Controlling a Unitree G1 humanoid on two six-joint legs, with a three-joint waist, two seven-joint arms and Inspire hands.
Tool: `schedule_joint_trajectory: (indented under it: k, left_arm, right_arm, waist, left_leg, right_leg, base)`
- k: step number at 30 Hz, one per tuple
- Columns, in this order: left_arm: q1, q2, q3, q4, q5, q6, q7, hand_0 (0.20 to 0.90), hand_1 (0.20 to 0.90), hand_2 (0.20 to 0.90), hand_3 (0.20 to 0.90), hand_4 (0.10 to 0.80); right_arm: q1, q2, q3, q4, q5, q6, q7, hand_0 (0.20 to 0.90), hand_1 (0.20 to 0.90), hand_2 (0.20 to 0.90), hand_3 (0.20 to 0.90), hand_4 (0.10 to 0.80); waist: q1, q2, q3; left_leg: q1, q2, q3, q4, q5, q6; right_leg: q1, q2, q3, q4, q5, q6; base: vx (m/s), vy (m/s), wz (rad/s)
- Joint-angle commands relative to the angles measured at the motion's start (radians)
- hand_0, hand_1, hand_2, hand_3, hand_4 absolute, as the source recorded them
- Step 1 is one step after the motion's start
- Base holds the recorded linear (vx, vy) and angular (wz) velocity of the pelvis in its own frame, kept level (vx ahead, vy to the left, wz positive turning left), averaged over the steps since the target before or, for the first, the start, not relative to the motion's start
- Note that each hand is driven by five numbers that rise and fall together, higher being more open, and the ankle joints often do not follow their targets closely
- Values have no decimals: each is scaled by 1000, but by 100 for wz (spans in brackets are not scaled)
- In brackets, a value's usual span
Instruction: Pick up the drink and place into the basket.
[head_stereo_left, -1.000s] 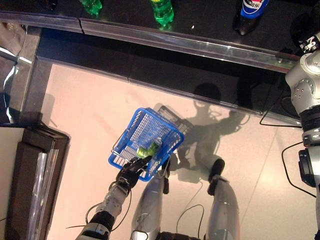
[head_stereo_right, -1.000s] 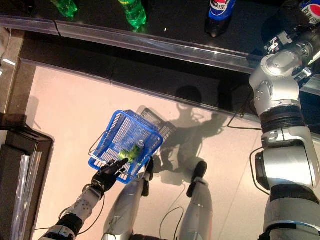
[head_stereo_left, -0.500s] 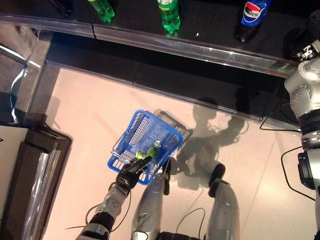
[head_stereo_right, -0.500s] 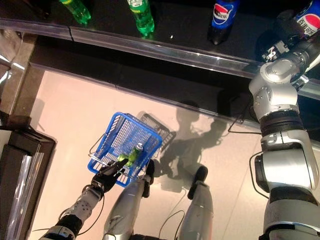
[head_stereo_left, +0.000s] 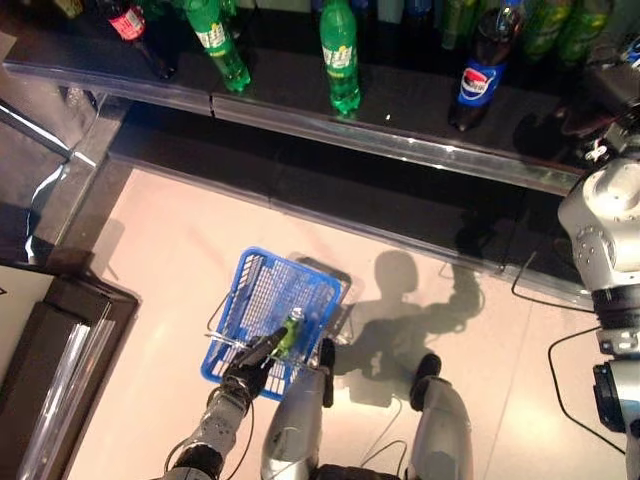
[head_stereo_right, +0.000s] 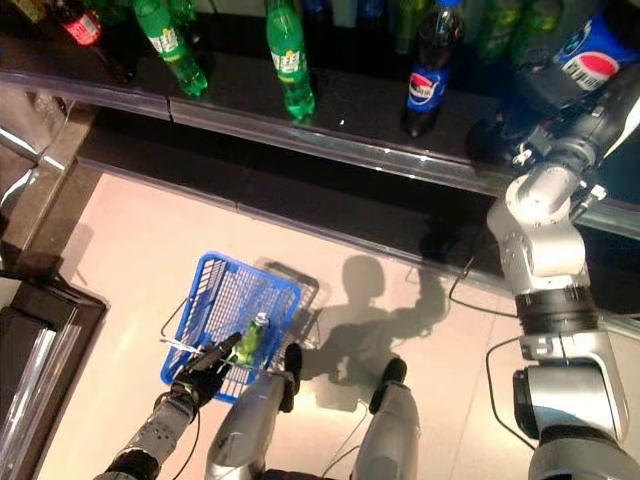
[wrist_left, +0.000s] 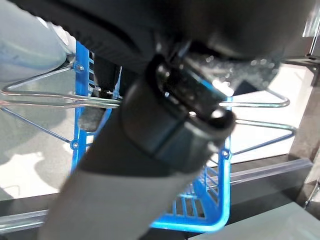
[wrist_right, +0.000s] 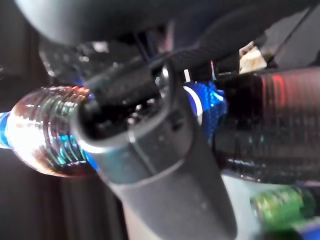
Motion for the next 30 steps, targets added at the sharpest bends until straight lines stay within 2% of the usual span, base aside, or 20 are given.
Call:
schedule_joint_trajectory:
  k: [1,5,7,13,20,22,26,30]
  left_arm:
    - [151,102,24,-102,17,-126,-25,300,300,300,200,100]
    - [155,93,30,-129,29,-149,-30,300,300,300,200,100]
    - [161,85,34,-177,25,-161,-41,300,300,300,200,100]
    - [176,81,35,-280,9,-181,-69,300,300,300,200,100]
    - [200,103,19,-508,16,-179,-64,300,300,300,200,100]
    - [209,123,2,-627,31,-175,-55,300,300,300,200,100]
    - [227,146,-10,-785,39,-168,-38,300,300,300,200,100]
    - [251,171,-13,-882,51,-160,-52,300,300,300,200,100]
  right_arm:
    - [-87,-56,-101,-178,-135,-108,39,300,300,300,200,100]
    - [-2,-13,-109,-240,-128,-120,88,300,300,300,200,100]
    - [79,29,-103,-307,-132,-136,156,300,300,300,200,100]
    - [193,95,-69,-434,-114,-143,283,300,300,300,200,100]
    - [269,167,29,-569,-92,-127,409,300,300,300,200,100]
    - [280,185,79,-612,-86,-114,452,300,300,300,200,100]
    - [283,202,146,-661,-143,-119,448,300,300,300,200,100]
    - [270,201,184,-669,-116,-105,426,300,300,300,200,100]
  waist:
    - [-7,-65,-131]
    - [-15,-85,-158]
    - [-23,-93,-181]
    - [-30,-100,-209]
    - [-18,-103,-234]
    - [-4,-100,-238]
    - [27,-98,-239]
    - [51,-97,-238]
  left_leg:
    - [13,20,18,77,-32,14]
    - [53,28,28,42,-36,14]
    - [75,38,34,17,-25,12]
    - [112,51,42,-13,-23,6]
    - [150,60,40,-31,-25,-1]
    - [156,58,32,-32,-22,-1]
    - [156,50,13,-27,-28,0]
    - [155,46,-3,-29,-19,-3]
  right_leg:
    - [88,54,-18,13,-65,-82]
    - [130,65,-15,-27,-56,-75]
    - [154,76,-13,-58,-43,-72]
    - [190,87,-10,-85,-44,-66]
    - [237,93,-17,-104,-51,-63]
    - [252,94,-24,-105,-54,-63]
    - [267,86,-42,-110,-55,-59]
    - [281,84,-60,-120,-52,-56]
  base:
    - [57,-27,5]
    - [67,-23,-1]
    - [59,-9,3]
    - [41,4,2]
    - [45,12,3]
    - [37,42,6]
    - [5,28,12]
    - [-13,20,22]
